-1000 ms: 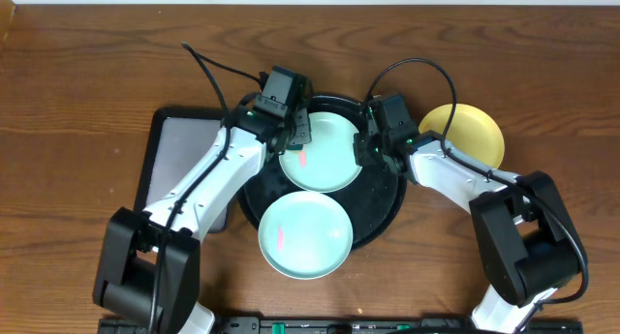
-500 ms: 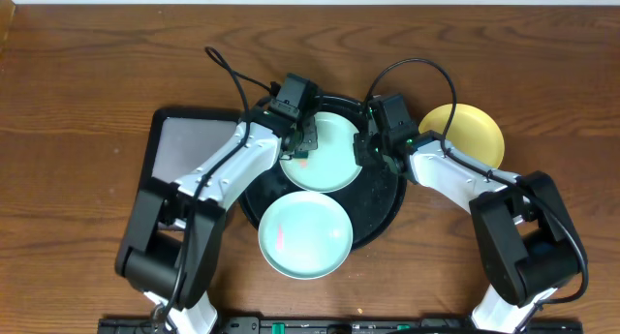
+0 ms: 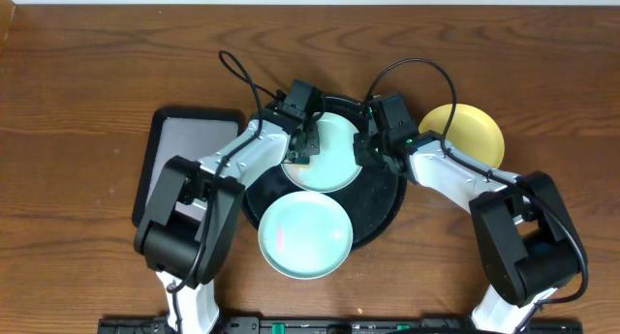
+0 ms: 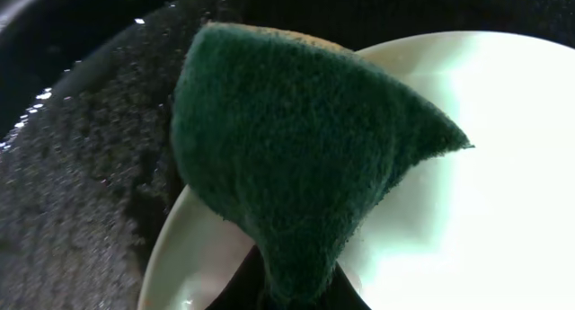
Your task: Clean dirty plates on tray and stack at the side
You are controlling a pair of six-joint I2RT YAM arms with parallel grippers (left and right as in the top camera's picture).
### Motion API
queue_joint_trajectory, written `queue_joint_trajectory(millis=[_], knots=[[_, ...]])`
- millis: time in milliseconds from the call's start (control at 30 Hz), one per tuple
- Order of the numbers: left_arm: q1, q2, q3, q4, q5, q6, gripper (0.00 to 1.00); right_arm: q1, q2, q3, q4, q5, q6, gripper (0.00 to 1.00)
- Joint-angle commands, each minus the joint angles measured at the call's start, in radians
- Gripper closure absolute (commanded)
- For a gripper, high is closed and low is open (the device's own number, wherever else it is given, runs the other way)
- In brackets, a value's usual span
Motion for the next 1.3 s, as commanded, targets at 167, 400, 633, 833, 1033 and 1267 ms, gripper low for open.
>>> queue_joint_trajectory(millis=[167, 400, 633, 833, 1033, 1267], knots=[[0.002, 0.106, -0.024, 0.041, 0.32, -0.016, 0.92, 0.01, 0.024, -0.006, -0.002, -0.005, 0.013, 0.99], [0.002, 0.038, 0.003, 0.097, 0.48, -0.017, 0.93, 0.01, 0.024, -0.006, -0.002, -0.005, 0.013, 0.99], [0.003, -0.139, 0.007, 0.1, 0.463, -0.013, 0.92, 0.01, 0.024, -0.006, 0.002, -0.005, 0.013, 0.98], [0.002, -0.27, 0.007, 0.053, 0.3, -0.013, 0.92, 0.01, 0.024, -0.006, 0.002, -0.005, 0.013, 0.98], [0.002, -0.261, -0.008, -0.043, 0.133, -0.013, 0.92, 0.01, 0.024, -0.006, 0.002, -0.005, 0.013, 0.98], [0.002, -0.171, -0.052, -0.044, 0.089, -0.013, 0.92, 0.01, 0.024, -0.006, 0.002, -0.005, 0.013, 0.99]])
